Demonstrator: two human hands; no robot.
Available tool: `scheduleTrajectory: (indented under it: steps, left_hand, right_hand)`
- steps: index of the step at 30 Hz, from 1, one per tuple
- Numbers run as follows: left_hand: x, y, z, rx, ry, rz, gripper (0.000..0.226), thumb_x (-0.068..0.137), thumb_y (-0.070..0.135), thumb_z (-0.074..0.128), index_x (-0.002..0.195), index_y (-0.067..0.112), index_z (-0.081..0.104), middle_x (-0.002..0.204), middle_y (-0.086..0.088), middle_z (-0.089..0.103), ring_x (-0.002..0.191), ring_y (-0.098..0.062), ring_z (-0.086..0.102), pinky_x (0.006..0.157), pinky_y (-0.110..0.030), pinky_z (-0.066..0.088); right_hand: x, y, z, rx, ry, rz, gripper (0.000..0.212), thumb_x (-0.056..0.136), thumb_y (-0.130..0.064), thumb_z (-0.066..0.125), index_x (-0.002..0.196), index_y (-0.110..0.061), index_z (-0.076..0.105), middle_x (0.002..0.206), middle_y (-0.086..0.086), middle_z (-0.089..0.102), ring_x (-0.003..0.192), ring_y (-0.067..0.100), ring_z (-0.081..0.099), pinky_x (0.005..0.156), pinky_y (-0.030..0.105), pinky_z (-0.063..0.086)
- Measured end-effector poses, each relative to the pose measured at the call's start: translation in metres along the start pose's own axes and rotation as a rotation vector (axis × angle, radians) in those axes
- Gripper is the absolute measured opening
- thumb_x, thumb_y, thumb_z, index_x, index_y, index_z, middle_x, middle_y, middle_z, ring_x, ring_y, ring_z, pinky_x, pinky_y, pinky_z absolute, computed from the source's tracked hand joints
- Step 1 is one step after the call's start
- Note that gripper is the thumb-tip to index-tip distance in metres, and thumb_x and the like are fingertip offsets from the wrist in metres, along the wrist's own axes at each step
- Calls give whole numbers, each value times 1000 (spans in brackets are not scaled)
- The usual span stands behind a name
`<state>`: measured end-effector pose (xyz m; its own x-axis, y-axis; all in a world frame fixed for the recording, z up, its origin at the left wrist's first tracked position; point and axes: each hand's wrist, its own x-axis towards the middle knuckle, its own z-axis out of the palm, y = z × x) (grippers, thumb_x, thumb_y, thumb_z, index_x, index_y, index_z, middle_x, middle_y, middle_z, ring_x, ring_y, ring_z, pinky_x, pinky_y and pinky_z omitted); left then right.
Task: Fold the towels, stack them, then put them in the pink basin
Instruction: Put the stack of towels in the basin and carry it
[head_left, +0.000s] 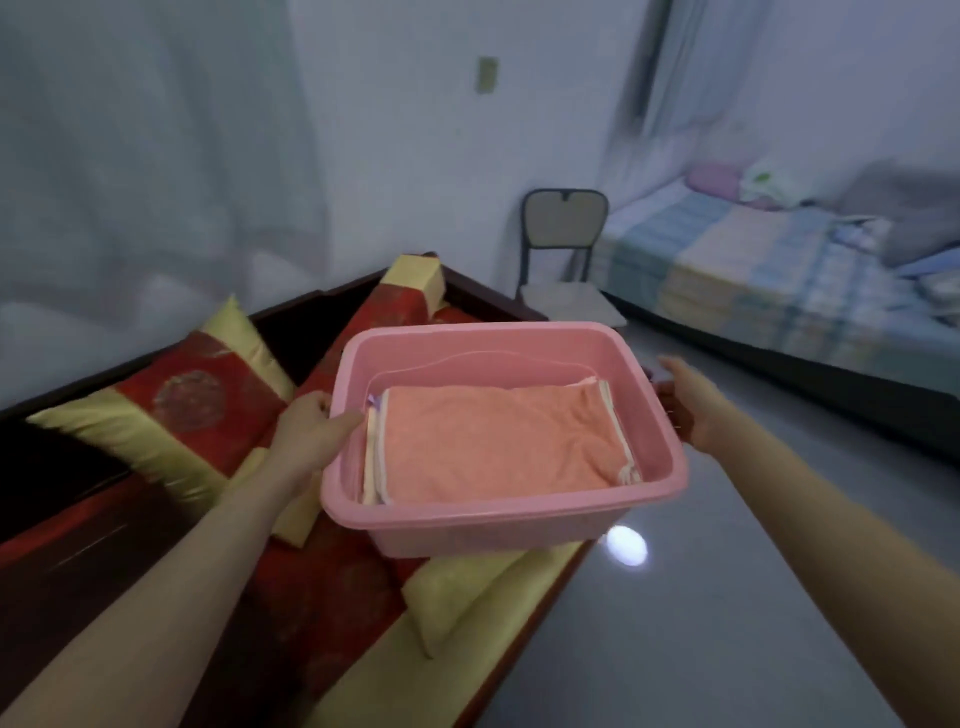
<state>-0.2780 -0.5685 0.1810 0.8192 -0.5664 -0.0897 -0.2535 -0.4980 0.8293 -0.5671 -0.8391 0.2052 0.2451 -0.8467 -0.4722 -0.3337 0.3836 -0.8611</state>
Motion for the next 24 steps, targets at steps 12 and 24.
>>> scheduleTrajectory:
  steps: [12,24]
  left_hand:
    - [74,204,295,56,-181,71,20,81,25,64,88,6,63,89,-14,66,79,-30,63,73,-42,53]
    - [267,318,510,-316,-378,-253,46,92,51,46,94,13,72,94,-14,72,90,-31,66,90,-46,52]
  right_hand:
    - [180,-36,-285,99,163,52,46,92,-50,43,71,-10,54,65,7,53,57,22,48,59,31,41]
    - [462,-125,-370,39,187,113,50,95,-42,43,56,-12,46,39,2,48,49,20,42,51,28,34]
